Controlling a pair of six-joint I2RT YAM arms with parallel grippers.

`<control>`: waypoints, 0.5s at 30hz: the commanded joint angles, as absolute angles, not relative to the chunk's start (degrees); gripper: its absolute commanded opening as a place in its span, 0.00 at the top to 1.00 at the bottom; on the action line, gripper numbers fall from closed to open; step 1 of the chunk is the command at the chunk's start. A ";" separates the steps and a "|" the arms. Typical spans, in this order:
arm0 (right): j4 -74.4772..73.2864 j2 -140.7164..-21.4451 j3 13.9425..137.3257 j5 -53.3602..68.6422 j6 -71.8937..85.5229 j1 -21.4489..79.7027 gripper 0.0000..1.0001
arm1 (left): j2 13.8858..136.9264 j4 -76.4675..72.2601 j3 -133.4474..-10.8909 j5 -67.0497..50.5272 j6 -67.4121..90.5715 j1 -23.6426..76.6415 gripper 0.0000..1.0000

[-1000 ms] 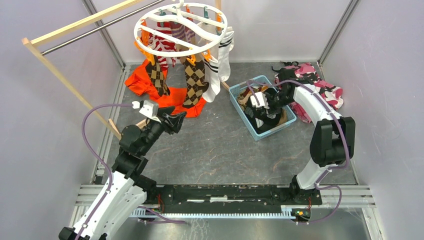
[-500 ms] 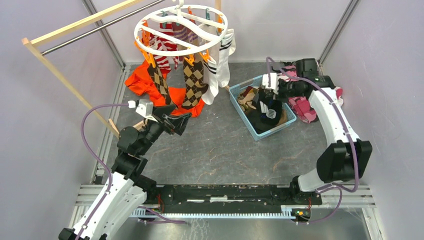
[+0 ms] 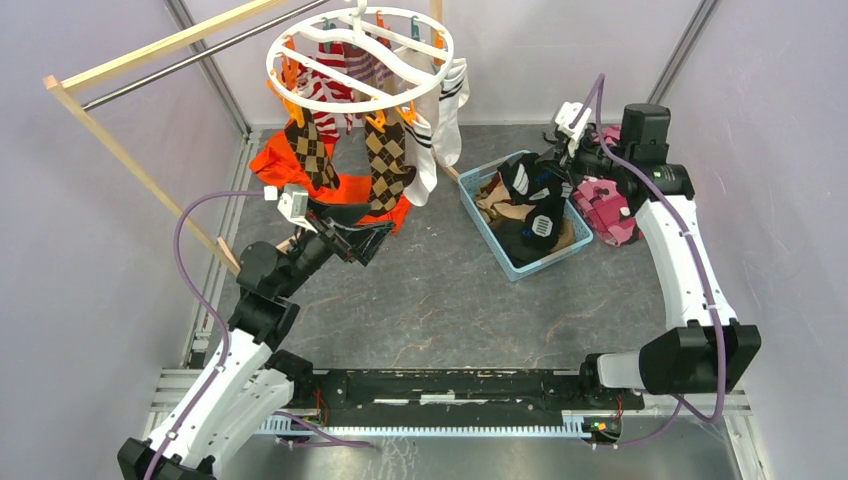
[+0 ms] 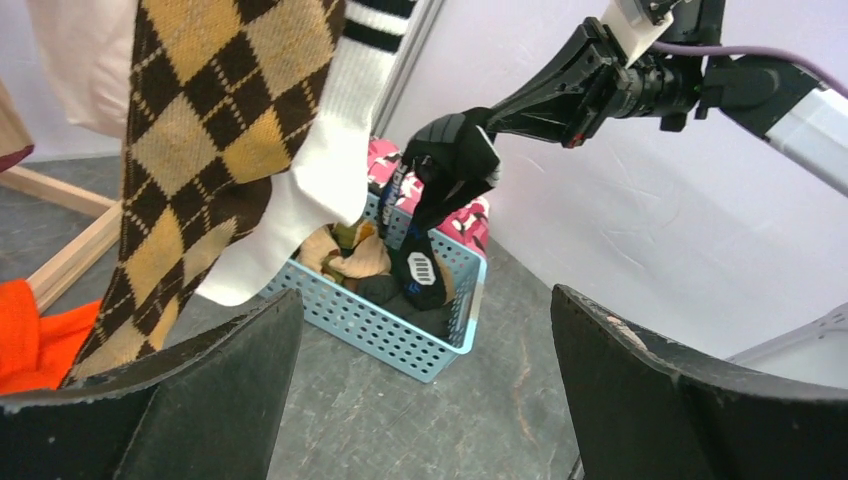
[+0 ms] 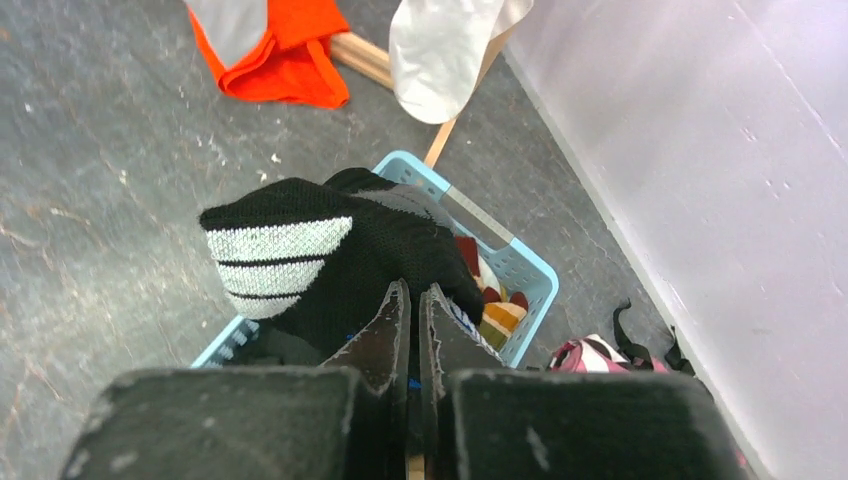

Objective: Clip the socks to the hanger
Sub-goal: Pick up the sock from the bin.

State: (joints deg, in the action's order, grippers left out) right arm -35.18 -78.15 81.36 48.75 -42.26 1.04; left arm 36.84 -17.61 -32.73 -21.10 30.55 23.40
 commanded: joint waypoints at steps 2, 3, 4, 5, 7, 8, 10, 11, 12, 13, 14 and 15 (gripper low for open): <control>-20.48 -73.86 80.02 47.04 -24.89 0.74 1.00 | 36.31 -24.65 -34.50 -24.18 36.32 23.47 0.03; -18.93 -73.62 80.06 47.11 -23.39 0.77 1.00 | 36.28 -24.83 -34.50 -24.35 36.64 23.53 0.03; -18.13 -73.61 80.07 47.13 -22.03 0.77 1.00 | 36.13 -24.93 -34.53 -24.47 36.80 23.48 0.03; -18.15 -73.73 80.05 46.85 -21.36 0.76 1.00 | 36.10 -24.94 -34.58 -24.60 36.87 23.47 0.03; -18.71 -73.92 78.36 46.22 -20.12 0.79 1.00 | 36.02 -24.95 -34.54 -24.88 36.91 23.47 0.03; -19.46 -74.00 76.93 45.68 -19.93 0.82 1.00 | 35.92 -24.88 -34.53 -25.05 36.85 23.47 0.03; -20.12 -73.90 73.42 43.94 -19.07 0.82 1.00 | 35.89 -24.70 -34.41 -25.23 36.83 23.48 0.03; -20.03 -74.00 71.27 42.67 -18.91 0.83 1.00 | 35.80 -24.70 -34.24 -25.34 36.87 23.52 0.03; -20.23 -74.38 69.55 41.15 -18.36 0.81 1.00 | 35.65 -24.69 -34.05 -25.39 36.91 23.49 0.03; -20.38 -75.14 68.47 39.20 -18.20 0.91 1.00 | 35.62 -24.70 -33.91 -25.32 36.98 23.47 0.03; -20.24 -75.87 67.07 37.29 -18.19 1.05 1.00 | 35.65 -24.69 -33.81 -25.36 37.07 23.47 0.03; -20.02 -77.28 66.37 34.24 -18.19 1.29 0.98 | 35.78 -24.74 -33.75 -25.44 37.13 23.50 0.03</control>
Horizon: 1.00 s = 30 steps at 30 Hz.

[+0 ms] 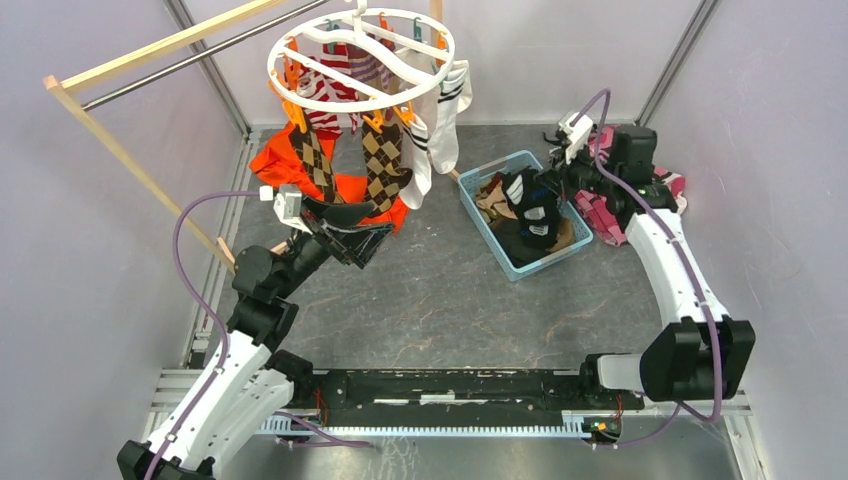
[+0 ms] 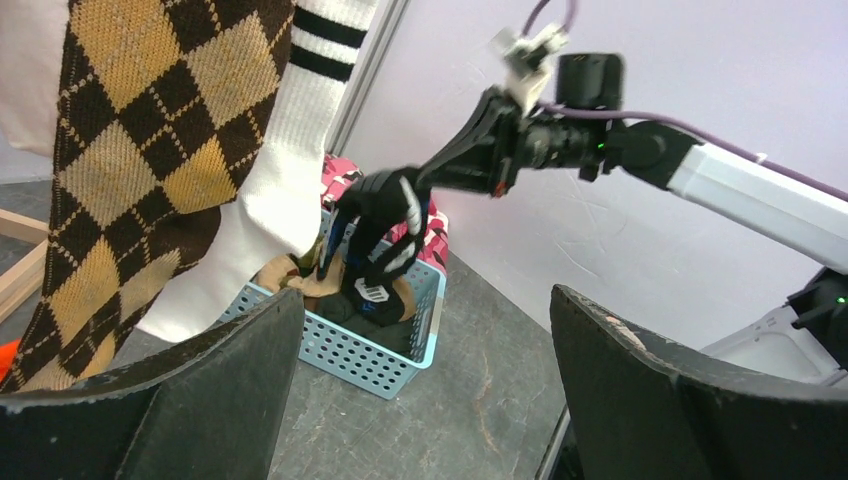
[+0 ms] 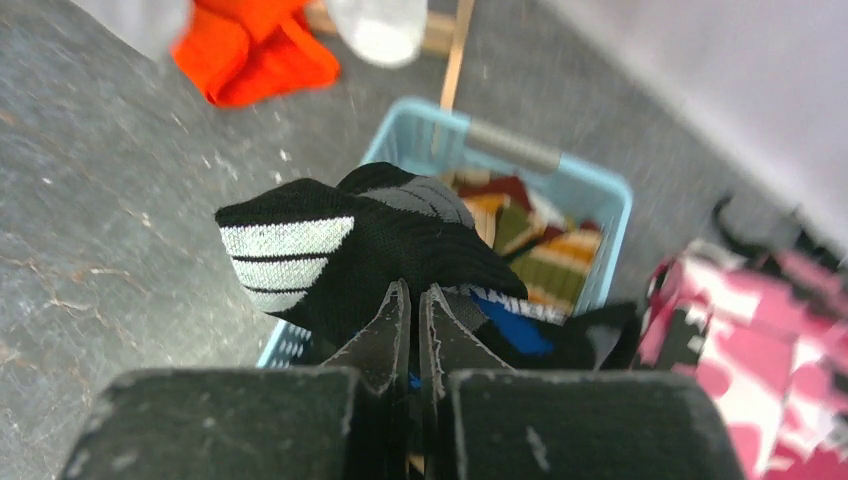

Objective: Clip the socks to the hanger
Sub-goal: Pick up the sock from the bin.

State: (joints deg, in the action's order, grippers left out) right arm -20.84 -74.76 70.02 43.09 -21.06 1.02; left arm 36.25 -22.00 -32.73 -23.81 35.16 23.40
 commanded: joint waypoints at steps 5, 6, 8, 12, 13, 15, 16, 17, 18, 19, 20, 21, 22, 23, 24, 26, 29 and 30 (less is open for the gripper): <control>-19.55 -86.68 69.66 23.18 -17.12 3.10 0.63 | 37.15 -25.22 -33.97 -26.19 37.40 23.51 0.03; -19.60 -87.73 71.54 22.71 -16.81 3.07 0.57 | 37.37 -25.16 -34.13 -26.37 37.44 23.47 0.03; -19.45 -88.54 74.80 22.24 -17.73 2.81 0.45 | 37.54 -24.70 -34.62 -26.41 37.53 23.53 0.04; -19.07 -86.36 78.83 25.36 -19.85 0.38 0.36 | 36.57 -23.05 -35.26 -24.83 37.21 23.48 0.04; -20.52 -85.84 79.48 28.90 -20.68 -2.12 0.36 | 36.02 -22.91 -35.18 -24.29 37.04 23.48 0.04; -23.93 -84.57 79.36 36.33 -22.93 -3.85 0.36 | 35.20 -22.77 -34.76 -23.18 36.85 23.51 0.04; -26.19 -83.53 78.64 40.31 -24.59 -4.34 0.36 | 34.88 -22.76 -34.52 -22.68 36.76 23.49 0.04; -28.35 -82.67 77.40 43.77 -26.39 -4.65 0.36 | 34.66 -22.70 -34.32 -22.08 36.70 23.49 0.04; -30.03 -81.74 76.02 46.27 -27.79 -4.74 0.36 | 34.49 -22.45 -34.24 -21.28 36.66 23.60 0.04; -31.27 -80.56 73.92 48.35 -28.60 -4.75 0.35 | 34.29 -22.34 -34.13 -20.48 36.61 23.53 0.04; -31.37 -79.28 71.70 49.67 -28.56 -4.74 0.35 | 34.28 -22.48 -34.03 -19.80 36.50 23.50 0.04; -31.21 -78.07 68.98 50.84 -28.80 -4.75 0.34 | 34.28 -22.76 -33.94 -19.23 36.36 23.53 0.04; -30.81 -77.15 66.35 51.50 -28.87 -4.75 0.33 | 34.32 -23.10 -33.89 -18.80 36.26 23.49 0.04; -30.43 -76.53 64.76 52.08 -28.67 -4.75 0.30 | 34.49 -23.38 -33.92 -18.33 36.22 23.48 0.04; -30.81 -76.44 63.26 52.80 -29.11 -4.62 0.29 | 34.81 -23.86 -33.92 -18.05 36.15 23.47 0.04; -33.14 -77.14 62.93 52.98 -32.05 -3.51 0.28 | 35.35 -24.29 -33.99 -18.00 36.00 23.50 0.04; -34.93 -78.61 63.35 49.16 -34.60 0.47 0.27 | 36.74 -24.63 -34.37 -18.44 35.86 23.56 0.03; -33.37 -79.08 63.25 48.04 -32.77 2.20 0.27 | 37.38 -24.69 -34.56 -18.79 35.86 23.54 0.03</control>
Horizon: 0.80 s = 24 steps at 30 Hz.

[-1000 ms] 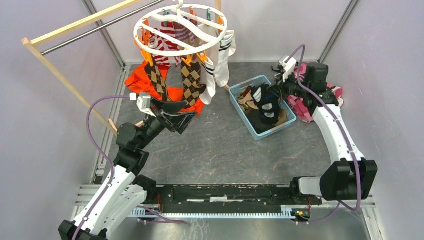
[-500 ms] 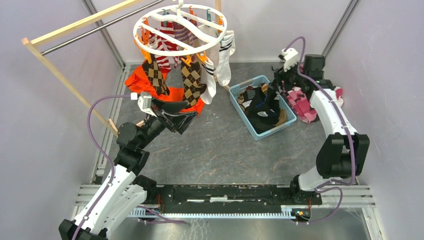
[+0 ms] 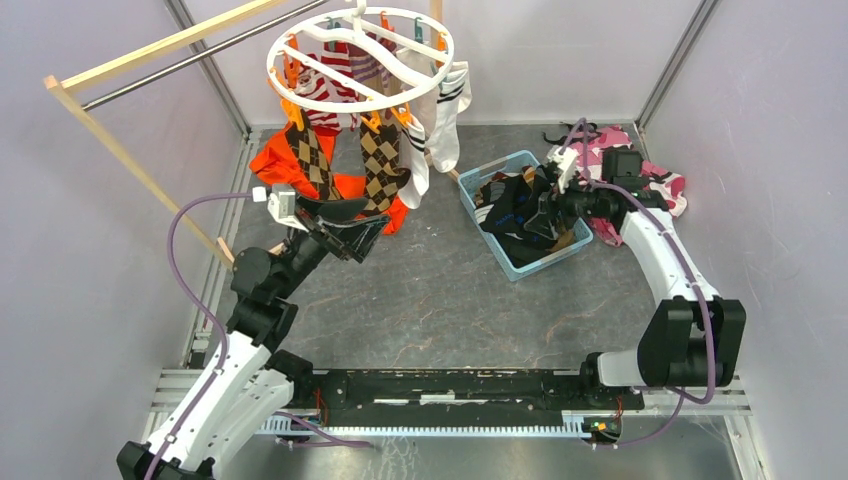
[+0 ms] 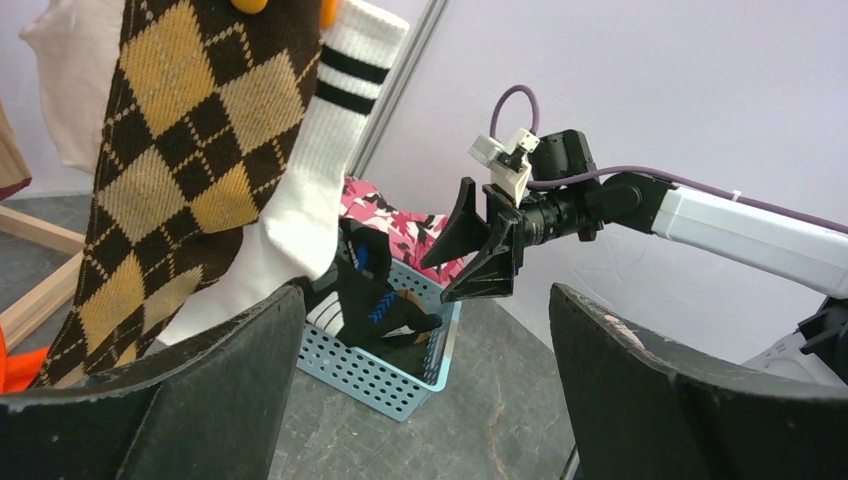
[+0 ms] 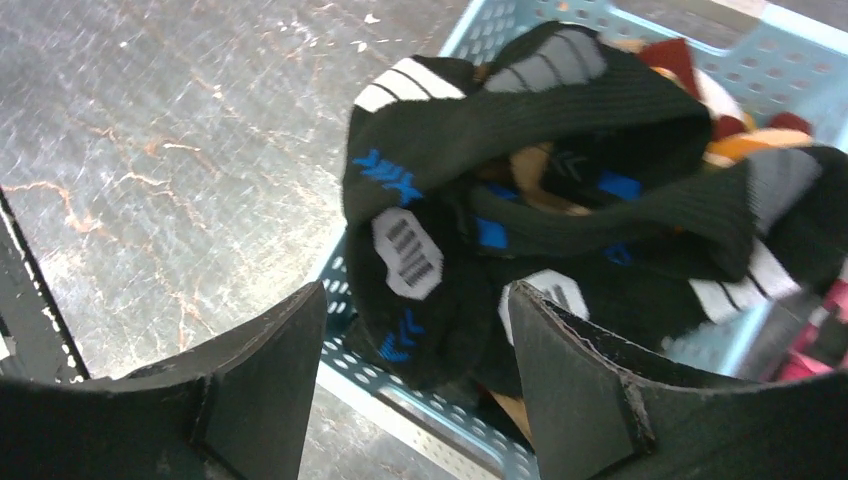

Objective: Clip the socks to the hanger
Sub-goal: Pick up the sock from the bin.

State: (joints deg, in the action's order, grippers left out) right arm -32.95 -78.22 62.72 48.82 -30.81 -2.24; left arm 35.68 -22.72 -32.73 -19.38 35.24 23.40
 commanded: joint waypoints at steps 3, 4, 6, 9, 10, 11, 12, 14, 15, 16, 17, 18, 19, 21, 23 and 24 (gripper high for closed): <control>-27.70 -81.01 63.13 45.84 -22.87 4.12 0.29 | 38.42 -24.70 -35.12 -19.54 36.18 23.47 0.04; -26.30 -81.87 63.14 45.66 -19.94 4.57 0.29 | 38.49 -24.70 -35.23 -19.67 36.39 23.49 0.04; -23.64 -83.38 63.41 44.99 -14.43 5.79 0.31 | 38.35 -24.70 -35.07 -19.54 36.99 23.48 0.04; -20.70 -85.27 64.09 39.93 -7.50 7.90 0.32 | 37.74 -24.40 -34.81 -19.10 37.79 23.47 0.04; -20.12 -85.86 64.54 37.89 -4.65 8.46 0.32 | 37.52 -24.23 -34.76 -18.98 38.01 23.47 0.05; -19.91 -86.45 65.06 36.26 -2.78 8.83 0.33 | 37.34 -24.07 -34.72 -18.76 38.24 23.52 0.05; -19.72 -86.99 65.54 35.38 -1.43 9.09 0.34 | 37.15 -23.88 -34.67 -18.56 38.38 23.54 0.05; -19.43 -87.73 66.23 35.20 -0.10 9.55 0.36 | 36.80 -23.42 -34.78 -18.19 38.69 23.54 0.05; -19.39 -88.01 66.44 35.50 1.75 9.68 0.37 | 36.68 -23.19 -34.80 -18.07 38.79 23.49 0.05; -18.99 -88.22 66.57 36.13 2.47 9.83 0.40 | 36.65 -23.06 -34.74 -17.93 38.96 23.52 0.05; -18.34 -88.23 66.56 37.02 3.24 9.84 0.46 | 36.57 -23.03 -34.71 -17.81 39.20 23.51 0.05; -17.90 -88.31 66.69 37.75 3.79 9.88 0.53 | 36.64 -23.03 -34.64 -17.62 39.46 23.49 0.05; -17.50 -88.24 66.94 38.48 4.09 9.86 0.65 | 36.76 -23.09 -34.63 -17.45 39.86 23.47 0.05; -16.78 -87.37 67.63 39.60 4.11 9.91 0.80 | 37.33 -23.41 -34.75 -17.61 40.58 23.48 0.06; -16.19 -85.81 68.81 40.01 3.60 9.84 0.89 | 38.08 -23.63 -35.00 -17.68 41.85 23.47 0.06; -15.37 -84.73 69.43 40.39 3.21 9.69 0.92 | 38.69 -23.66 -35.31 -17.79 42.80 23.53 0.06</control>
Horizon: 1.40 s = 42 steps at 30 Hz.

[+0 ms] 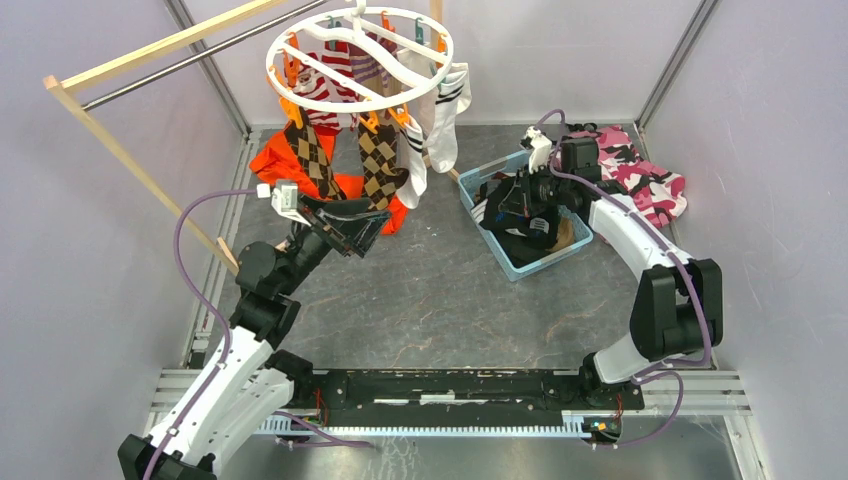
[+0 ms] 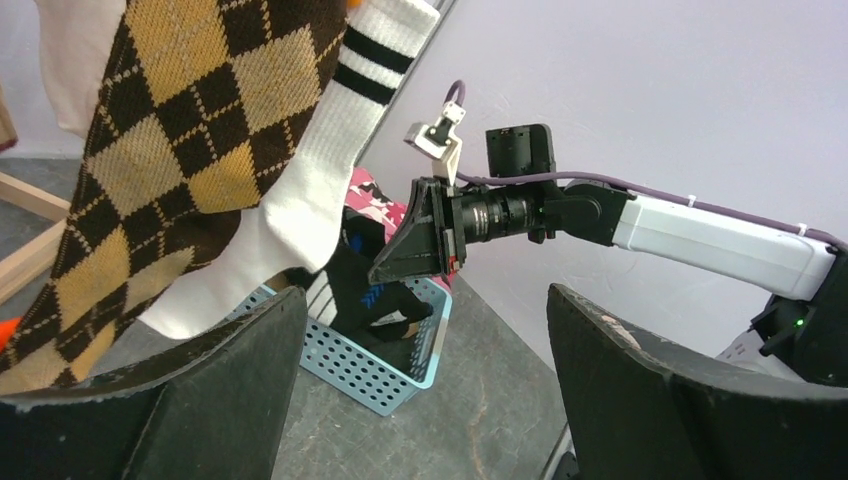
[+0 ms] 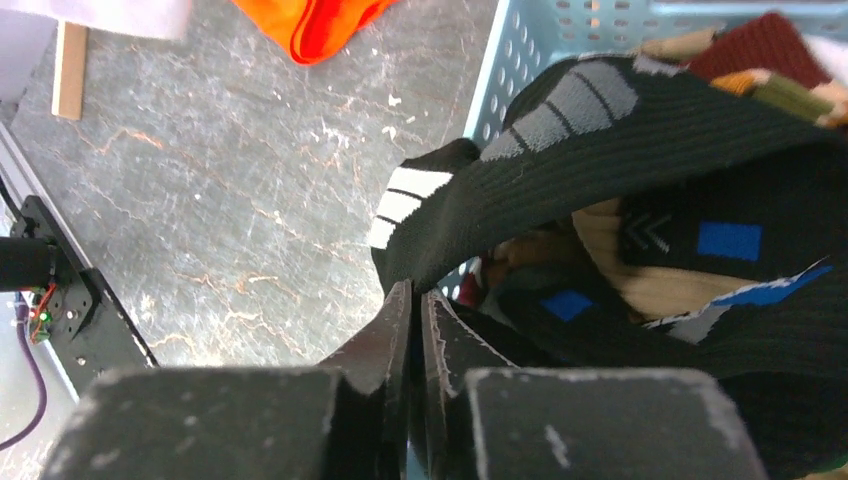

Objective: Clip the socks to the hanger
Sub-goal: Pick up the sock from the bin.

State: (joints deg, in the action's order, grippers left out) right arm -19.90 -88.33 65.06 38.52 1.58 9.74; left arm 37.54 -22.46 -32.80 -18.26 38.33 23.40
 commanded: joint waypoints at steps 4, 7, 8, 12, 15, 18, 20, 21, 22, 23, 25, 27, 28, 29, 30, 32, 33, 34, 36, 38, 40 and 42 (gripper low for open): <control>-9.12 -79.48 70.66 42.77 3.58 8.24 0.99 | 41.27 -24.30 -36.18 -18.52 47.85 23.48 0.07; -4.24 -76.76 71.74 44.56 4.45 7.33 1.00 | 43.43 -24.35 -37.71 -19.43 50.96 23.47 0.08; -3.02 -76.01 72.07 44.83 4.73 7.13 1.00 | 43.99 -24.35 -37.99 -19.51 51.71 23.51 0.08; 4.05 -74.42 73.34 47.67 7.47 6.41 1.00 | 45.41 -24.69 -39.60 -20.22 52.56 23.49 0.08; 7.35 -74.11 74.67 49.57 9.70 6.32 1.00 | 45.82 -24.85 -40.22 -20.68 52.56 23.51 0.08; 10.10 -73.92 75.58 51.33 11.90 6.30 1.00 | 45.71 -25.25 -40.29 -20.92 53.18 23.48 0.08; 11.81 -73.71 75.99 52.01 12.88 6.28 1.00 | 45.45 -25.94 -40.05 -20.92 53.58 23.49 0.08; 11.98 -73.59 76.26 52.47 13.11 6.29 1.00 | 45.24 -26.46 -39.89 -20.87 53.92 23.51 0.08; 12.78 -73.42 76.33 53.06 13.84 6.39 1.00 | 45.06 -26.99 -39.64 -20.70 54.41 23.47 0.08; 14.07 -73.17 76.02 54.15 14.83 6.38 1.00 | 45.04 -27.56 -39.37 -20.54 55.20 23.51 0.08; 15.62 -72.32 75.16 56.29 15.54 6.46 1.00 | 45.07 -28.94 -38.99 -20.41 57.57 23.48 0.08; 17.06 -70.82 73.09 57.62 15.50 6.78 1.00 | 45.34 -30.32 -38.77 -19.53 61.42 23.52 0.08; 17.57 -69.91 71.95 58.25 15.27 7.01 1.00 | 45.43 -30.53 -38.72 -19.14 64.04 23.50 0.09; 18.11 -68.97 70.59 59.03 15.02 7.46 1.00 | 45.66 -30.58 -38.66 -18.52 66.47 23.47 0.09; 18.33 -68.25 69.22 59.51 14.60 7.98 1.00 | 45.73 -30.62 -38.67 -18.17 69.05 23.47 0.09; 18.37 -66.55 66.98 60.21 13.63 9.22 1.00 | 45.81 -29.85 -38.56 -17.80 73.58 23.54 0.10; 18.70 -65.61 65.77 60.81 13.14 10.19 1.00 | 45.70 -28.72 -38.56 -17.65 76.31 23.47 0.10; 18.99 -64.83 64.85 61.55 12.43 11.25 1.00 | 45.55 -27.30 -38.66 -17.66 77.59 23.49 0.11; 18.95 -63.21 63.14 62.24 9.79 13.71 1.00 | 44.80 -23.80 -38.94 -17.78 81.56 23.47 0.11; 18.59 -61.71 61.83 62.65 6.49 16.45 1.00 | 43.82 -19.27 -39.29 -18.14 83.82 23.48 0.12; 17.77 -60.83 61.01 62.75 3.19 19.49 1.00 | 42.65 -13.68 -39.90 -18.81 85.68 23.47 0.12; 17.64 -60.56 60.48 62.92 0.83 22.66 1.00 | 41.28 -8.60 -39.94 -19.49 86.92 23.47 0.12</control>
State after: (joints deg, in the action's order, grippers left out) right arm 15.77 -62.33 61.19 61.19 7.75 18.00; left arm 44.01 -18.79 -38.00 -18.20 79.18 23.40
